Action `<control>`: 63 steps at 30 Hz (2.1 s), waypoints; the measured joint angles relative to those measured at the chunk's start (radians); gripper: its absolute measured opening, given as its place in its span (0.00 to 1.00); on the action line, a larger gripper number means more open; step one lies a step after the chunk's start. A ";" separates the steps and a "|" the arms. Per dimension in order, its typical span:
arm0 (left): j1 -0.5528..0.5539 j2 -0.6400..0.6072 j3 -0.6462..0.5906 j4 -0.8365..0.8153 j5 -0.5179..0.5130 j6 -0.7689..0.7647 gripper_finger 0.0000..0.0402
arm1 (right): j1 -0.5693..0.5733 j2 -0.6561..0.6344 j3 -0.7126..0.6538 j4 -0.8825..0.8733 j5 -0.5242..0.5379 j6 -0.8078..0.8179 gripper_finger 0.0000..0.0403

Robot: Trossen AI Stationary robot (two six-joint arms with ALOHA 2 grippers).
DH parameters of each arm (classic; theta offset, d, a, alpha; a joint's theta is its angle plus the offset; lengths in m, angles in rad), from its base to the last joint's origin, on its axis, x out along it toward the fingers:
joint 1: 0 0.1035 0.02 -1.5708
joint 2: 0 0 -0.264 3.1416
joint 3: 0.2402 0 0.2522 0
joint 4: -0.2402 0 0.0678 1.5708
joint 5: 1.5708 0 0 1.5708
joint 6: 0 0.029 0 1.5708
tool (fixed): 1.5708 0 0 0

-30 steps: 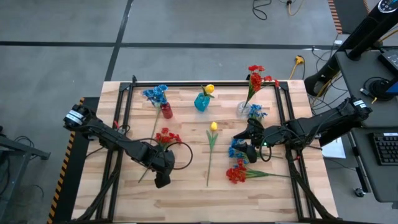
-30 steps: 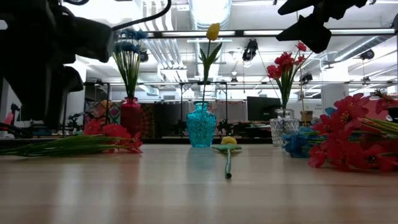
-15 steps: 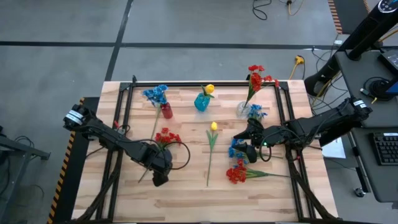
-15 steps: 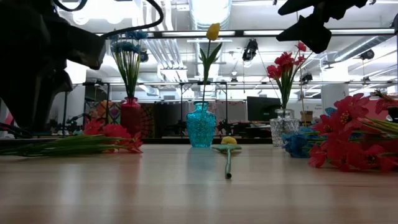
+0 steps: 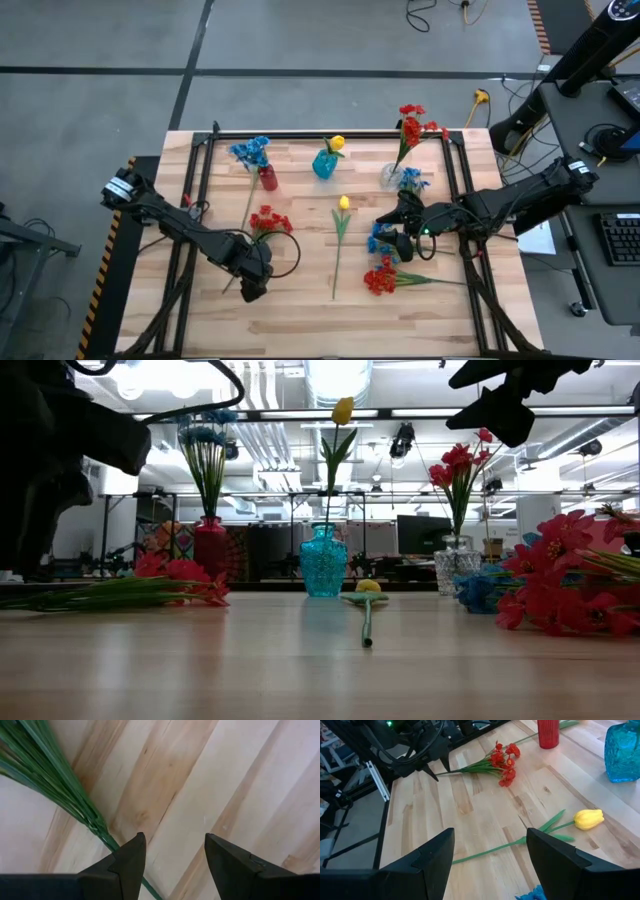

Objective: Sort flowers into vase by color
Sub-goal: Put the left red flower into the transparent vase

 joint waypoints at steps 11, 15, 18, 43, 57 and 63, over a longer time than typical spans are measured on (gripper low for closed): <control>-0.024 0.000 0.000 -0.053 0.026 -0.085 0.46 | 0.000 0.000 0.000 0.000 0.000 -0.001 0.60; -0.024 0.000 0.000 -0.088 -0.003 -0.102 0.46 | 0.000 0.000 0.000 0.000 0.000 -0.001 0.60; -0.024 0.000 0.000 -0.098 -0.058 -0.105 0.46 | 0.000 0.000 0.000 0.000 0.000 -0.001 0.60; -0.128 -0.003 0.013 -0.170 -0.220 0.060 0.46 | 0.004 0.229 0.096 -0.080 0.019 0.277 0.60; -0.193 -0.003 0.006 -0.128 -0.328 -0.051 0.46 | 0.055 0.375 0.364 -0.749 -0.062 0.507 0.60; -0.211 -0.003 -0.017 -0.119 -0.368 -0.116 0.46 | 0.098 0.381 0.418 -0.802 -0.133 0.500 0.60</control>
